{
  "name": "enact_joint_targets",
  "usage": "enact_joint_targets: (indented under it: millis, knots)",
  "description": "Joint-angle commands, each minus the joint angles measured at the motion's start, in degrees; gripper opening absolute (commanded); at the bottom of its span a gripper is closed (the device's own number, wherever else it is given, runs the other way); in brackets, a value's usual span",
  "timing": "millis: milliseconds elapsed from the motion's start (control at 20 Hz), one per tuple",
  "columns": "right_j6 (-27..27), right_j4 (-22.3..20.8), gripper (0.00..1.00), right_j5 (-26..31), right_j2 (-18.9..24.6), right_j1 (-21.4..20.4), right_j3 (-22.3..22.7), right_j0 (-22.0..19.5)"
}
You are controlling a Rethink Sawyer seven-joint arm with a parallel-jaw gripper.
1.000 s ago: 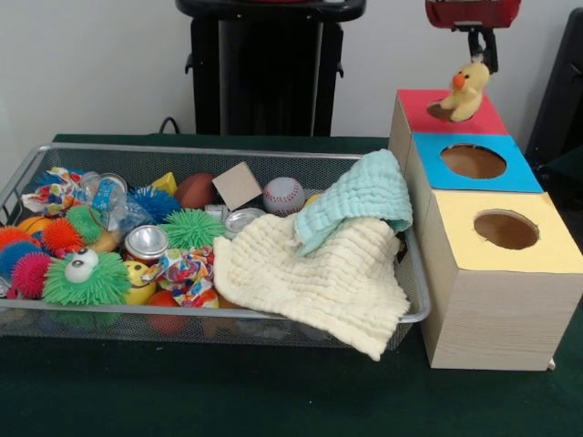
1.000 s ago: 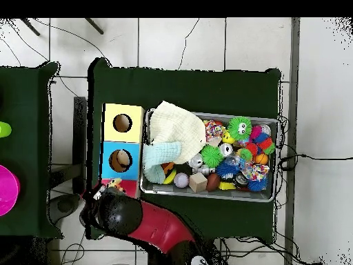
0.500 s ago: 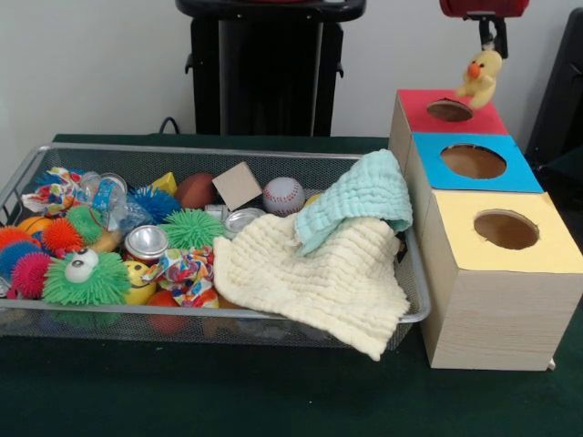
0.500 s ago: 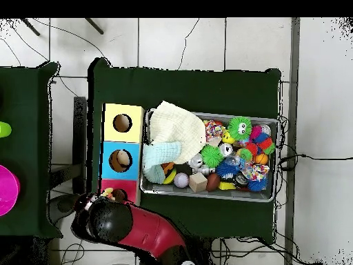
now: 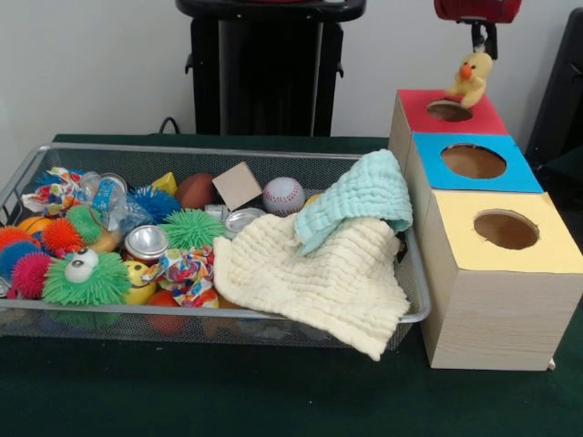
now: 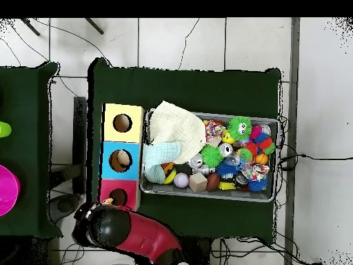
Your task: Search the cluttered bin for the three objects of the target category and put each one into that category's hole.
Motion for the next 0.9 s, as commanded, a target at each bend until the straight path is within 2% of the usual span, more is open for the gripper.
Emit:
enact_joint_targets:
  millis: [50,250,600,750,900]
  knots:
    - [9.58,-1.03,0.00,-4.58,-2.61,4.96,1.95,-0.79]
    - [9.97,-2.10,0.00,-5.75,-4.50,6.24,0.69,0.76]
    - [9.74,-2.29,0.00,-11.10,-2.30,9.69,0.74,-1.14]
    - [10.50,-1.60,0.00,-12.20,-0.97,9.28,0.61,-1.46]
    - [11.24,-0.13,0.00,-9.89,-0.38,6.03,0.79,-1.27]
